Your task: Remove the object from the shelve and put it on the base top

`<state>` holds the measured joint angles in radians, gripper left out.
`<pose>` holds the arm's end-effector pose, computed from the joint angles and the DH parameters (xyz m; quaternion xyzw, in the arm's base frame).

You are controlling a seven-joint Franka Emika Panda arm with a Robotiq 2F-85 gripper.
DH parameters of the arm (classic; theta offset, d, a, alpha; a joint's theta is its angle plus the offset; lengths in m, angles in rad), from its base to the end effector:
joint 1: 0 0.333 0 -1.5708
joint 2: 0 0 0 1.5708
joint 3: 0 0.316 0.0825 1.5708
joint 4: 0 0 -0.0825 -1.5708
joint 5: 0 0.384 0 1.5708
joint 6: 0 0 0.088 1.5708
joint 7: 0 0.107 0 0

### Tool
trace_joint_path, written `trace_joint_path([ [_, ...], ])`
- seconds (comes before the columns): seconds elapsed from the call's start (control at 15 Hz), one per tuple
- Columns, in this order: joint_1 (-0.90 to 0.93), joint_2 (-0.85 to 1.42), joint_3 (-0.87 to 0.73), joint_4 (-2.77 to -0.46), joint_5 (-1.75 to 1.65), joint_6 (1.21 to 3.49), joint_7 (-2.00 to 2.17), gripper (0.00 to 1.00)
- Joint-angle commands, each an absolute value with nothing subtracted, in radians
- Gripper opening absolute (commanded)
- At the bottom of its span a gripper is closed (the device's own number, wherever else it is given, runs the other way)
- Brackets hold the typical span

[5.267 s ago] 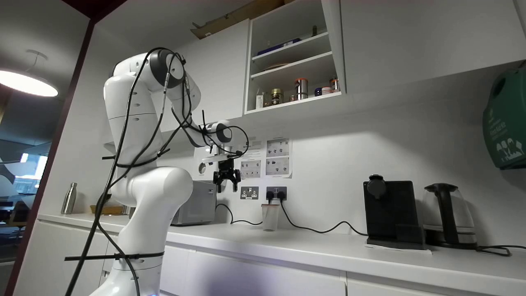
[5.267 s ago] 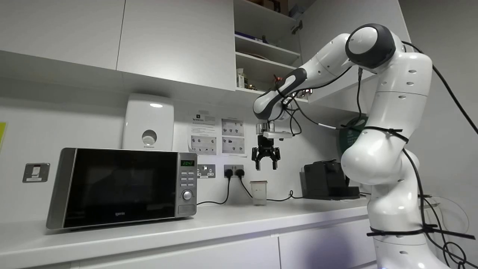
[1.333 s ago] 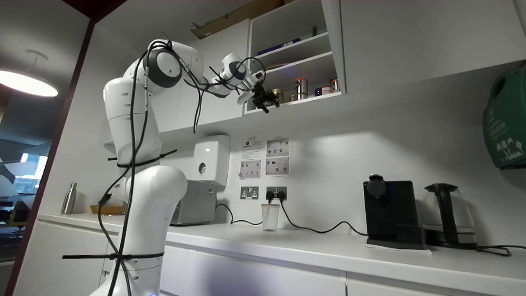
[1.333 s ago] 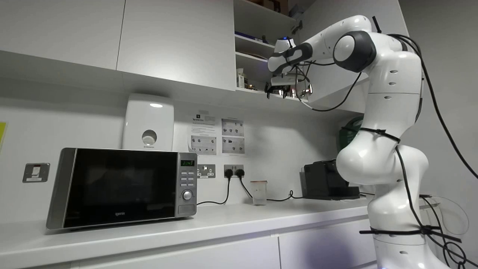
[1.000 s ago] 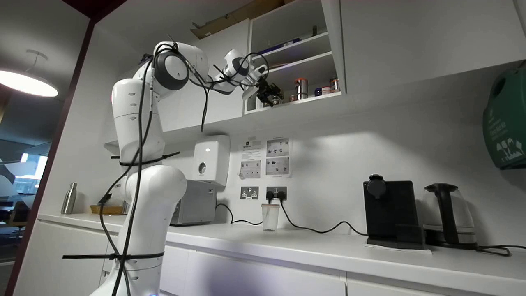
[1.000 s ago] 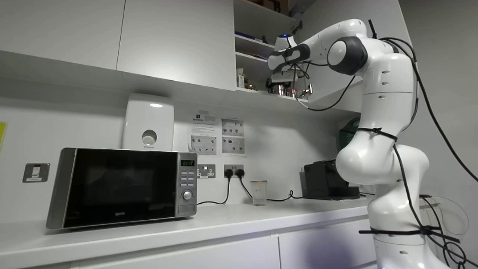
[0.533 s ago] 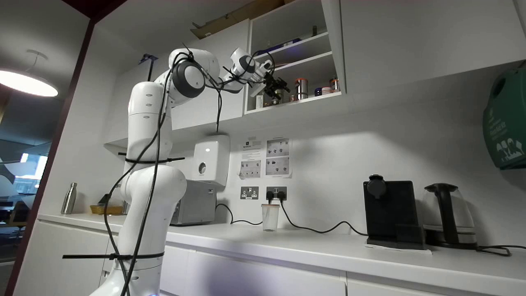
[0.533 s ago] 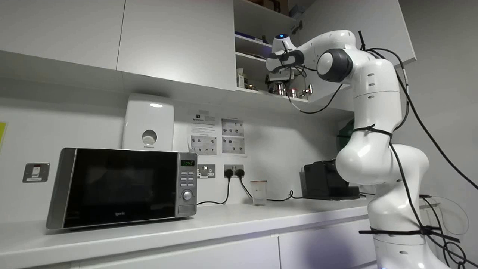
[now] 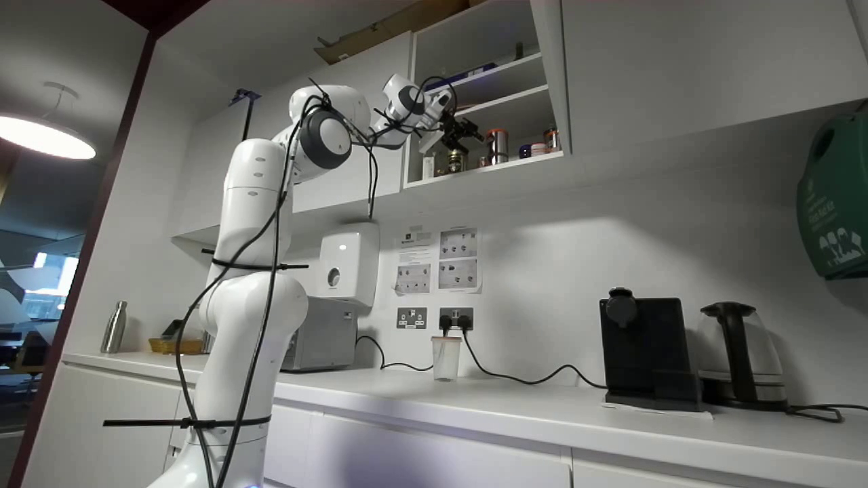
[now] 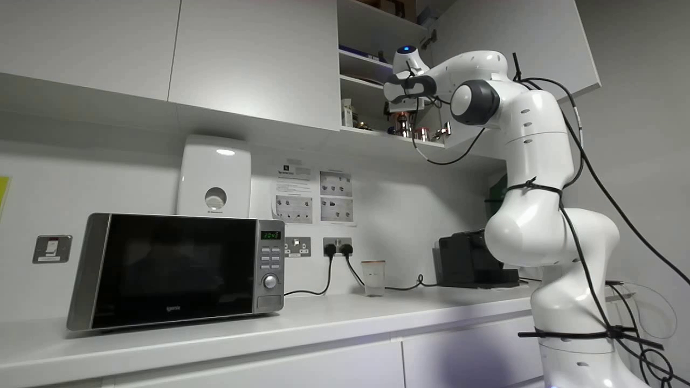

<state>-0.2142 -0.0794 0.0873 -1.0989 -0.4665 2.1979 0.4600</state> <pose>0.4666 -0.0711 0.9695 0.7767 -0.2237 0.5717 0.1410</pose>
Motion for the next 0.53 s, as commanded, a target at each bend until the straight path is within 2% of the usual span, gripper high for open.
trace_joint_path([
  [0.0,-0.221,-0.024,0.087,-1.007,-0.495,2.169,0.480,1.00],
  [0.47,-0.216,0.036,0.080,-0.986,-0.525,2.171,0.481,1.00],
])
